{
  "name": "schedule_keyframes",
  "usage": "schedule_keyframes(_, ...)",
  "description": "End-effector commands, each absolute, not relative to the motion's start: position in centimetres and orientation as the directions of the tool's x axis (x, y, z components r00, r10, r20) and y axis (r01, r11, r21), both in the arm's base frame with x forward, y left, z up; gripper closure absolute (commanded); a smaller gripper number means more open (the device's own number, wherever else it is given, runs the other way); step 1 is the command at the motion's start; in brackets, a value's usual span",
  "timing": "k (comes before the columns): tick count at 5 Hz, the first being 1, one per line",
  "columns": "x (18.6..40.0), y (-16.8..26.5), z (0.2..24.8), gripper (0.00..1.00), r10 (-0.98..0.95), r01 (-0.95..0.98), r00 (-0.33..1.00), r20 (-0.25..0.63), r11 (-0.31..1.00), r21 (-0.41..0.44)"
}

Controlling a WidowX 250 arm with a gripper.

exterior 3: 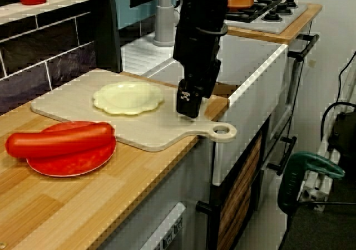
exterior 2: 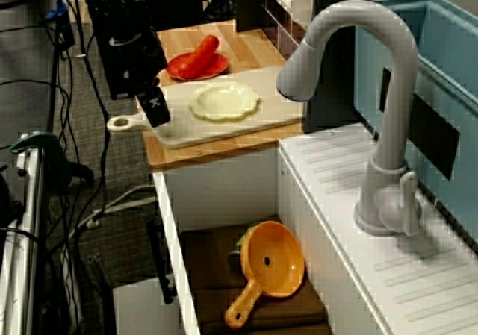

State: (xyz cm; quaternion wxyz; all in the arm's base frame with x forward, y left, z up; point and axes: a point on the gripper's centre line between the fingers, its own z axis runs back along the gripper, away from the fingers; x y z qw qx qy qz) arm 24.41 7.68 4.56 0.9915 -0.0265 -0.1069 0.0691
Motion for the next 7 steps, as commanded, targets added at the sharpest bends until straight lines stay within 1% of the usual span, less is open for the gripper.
schedule_keyframes(1, 26.1, 8.7, 5.3, 0.0, 0.134, -0.137, 0.951, 0.277, 0.991, -0.01)
schedule_keyframes(2, 26.5, 8.8, 5.1, 0.0, 0.117, -0.124, 0.955, 0.274, 0.992, 0.008)
schedule_keyframes(3, 27.0, 8.8, 4.6, 0.0, 0.081, -0.097, 0.962, 0.259, 0.994, 0.048)
schedule_keyframes(4, 27.6, 8.9, 4.5, 0.0, 0.074, -0.093, 0.966, 0.248, 0.993, 0.068)
schedule_keyframes(7, 29.0, 9.3, 4.6, 0.0, 0.102, -0.122, 0.966, 0.236, 0.99, 0.07)
